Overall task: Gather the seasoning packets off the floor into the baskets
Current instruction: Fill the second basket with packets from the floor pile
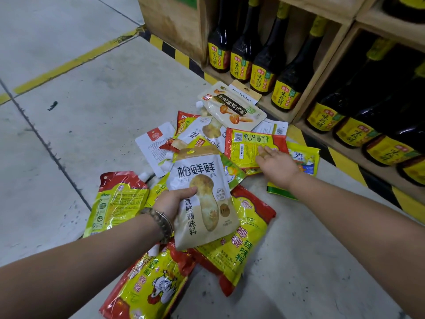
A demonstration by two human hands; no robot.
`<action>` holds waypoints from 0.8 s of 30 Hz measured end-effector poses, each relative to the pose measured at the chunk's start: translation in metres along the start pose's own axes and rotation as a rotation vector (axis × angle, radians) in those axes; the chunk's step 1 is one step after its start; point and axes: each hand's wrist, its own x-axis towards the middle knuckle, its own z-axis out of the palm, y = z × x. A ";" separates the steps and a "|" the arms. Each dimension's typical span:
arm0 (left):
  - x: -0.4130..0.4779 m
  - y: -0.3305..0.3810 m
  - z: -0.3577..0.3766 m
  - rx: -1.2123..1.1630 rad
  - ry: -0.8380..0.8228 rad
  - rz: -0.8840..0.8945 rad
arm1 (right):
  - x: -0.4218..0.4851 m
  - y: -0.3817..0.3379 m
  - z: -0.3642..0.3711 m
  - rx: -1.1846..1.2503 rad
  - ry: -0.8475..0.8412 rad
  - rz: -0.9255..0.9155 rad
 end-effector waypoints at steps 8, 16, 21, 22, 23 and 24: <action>-0.004 0.003 0.002 -0.052 -0.007 0.026 | -0.033 0.002 -0.023 0.892 0.595 0.554; 0.003 0.006 0.021 -0.033 -0.040 0.060 | -0.043 -0.044 -0.068 1.950 0.429 0.396; -0.003 0.009 0.039 -0.076 -0.087 0.019 | -0.043 -0.083 -0.057 1.664 0.253 0.323; -0.002 0.009 0.040 -0.054 -0.056 0.031 | -0.041 -0.083 -0.053 1.498 0.267 0.307; 0.001 0.009 0.038 -0.019 -0.019 0.048 | -0.037 -0.077 -0.050 1.324 0.295 0.303; 0.002 0.009 0.037 0.008 0.008 0.055 | -0.033 -0.064 -0.046 1.157 0.319 0.314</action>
